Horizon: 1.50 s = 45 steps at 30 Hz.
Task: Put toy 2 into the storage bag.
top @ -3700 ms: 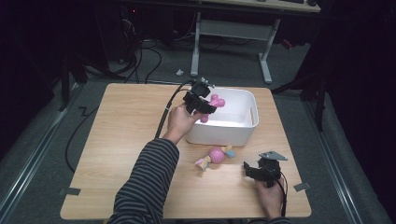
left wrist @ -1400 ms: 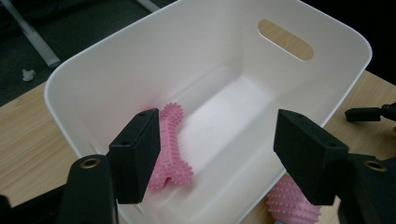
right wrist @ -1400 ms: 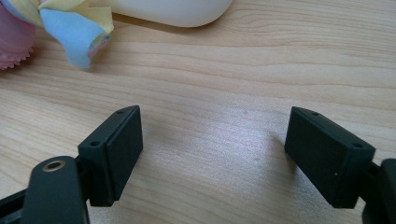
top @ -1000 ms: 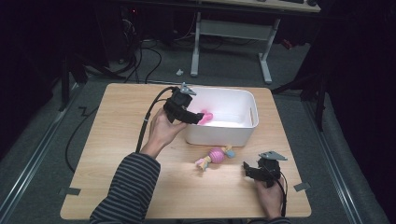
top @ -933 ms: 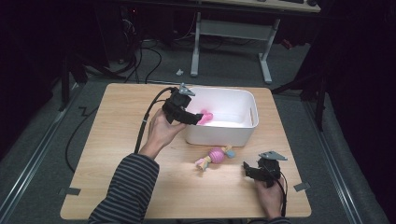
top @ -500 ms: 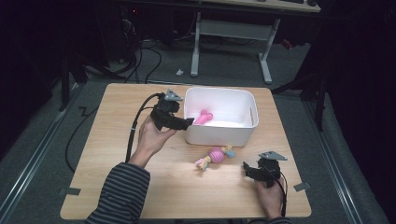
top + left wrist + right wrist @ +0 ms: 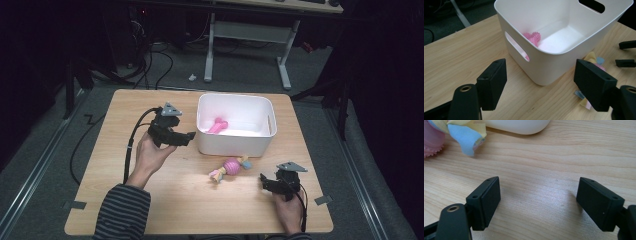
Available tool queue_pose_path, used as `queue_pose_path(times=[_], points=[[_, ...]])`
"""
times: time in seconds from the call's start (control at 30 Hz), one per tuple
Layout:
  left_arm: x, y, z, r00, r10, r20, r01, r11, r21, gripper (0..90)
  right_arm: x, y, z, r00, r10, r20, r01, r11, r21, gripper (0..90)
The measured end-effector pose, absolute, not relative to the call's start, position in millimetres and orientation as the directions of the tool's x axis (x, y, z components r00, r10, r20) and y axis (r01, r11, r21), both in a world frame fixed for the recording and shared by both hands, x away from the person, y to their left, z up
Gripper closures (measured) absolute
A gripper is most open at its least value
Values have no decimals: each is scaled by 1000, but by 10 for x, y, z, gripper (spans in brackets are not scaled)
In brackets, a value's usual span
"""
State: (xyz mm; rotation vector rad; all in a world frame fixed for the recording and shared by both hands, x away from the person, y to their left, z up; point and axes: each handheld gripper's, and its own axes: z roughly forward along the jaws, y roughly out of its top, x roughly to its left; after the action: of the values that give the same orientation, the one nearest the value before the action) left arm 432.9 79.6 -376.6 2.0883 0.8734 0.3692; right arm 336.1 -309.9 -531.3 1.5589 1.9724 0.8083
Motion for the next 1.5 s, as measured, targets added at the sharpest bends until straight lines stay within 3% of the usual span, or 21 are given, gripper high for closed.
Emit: queue_pose_path(times=[0.9,1.5], points=[[4019,1331,-3953,653,754,-74,482,-338,808,273,3362,-3096,-5313,-221,975,-19,680,169,713,194],[3865,1462,-4443,615,778,-125,550,-310,775,275,3361,-3095,-5313,-221,975,-19,680,168,714,195]])
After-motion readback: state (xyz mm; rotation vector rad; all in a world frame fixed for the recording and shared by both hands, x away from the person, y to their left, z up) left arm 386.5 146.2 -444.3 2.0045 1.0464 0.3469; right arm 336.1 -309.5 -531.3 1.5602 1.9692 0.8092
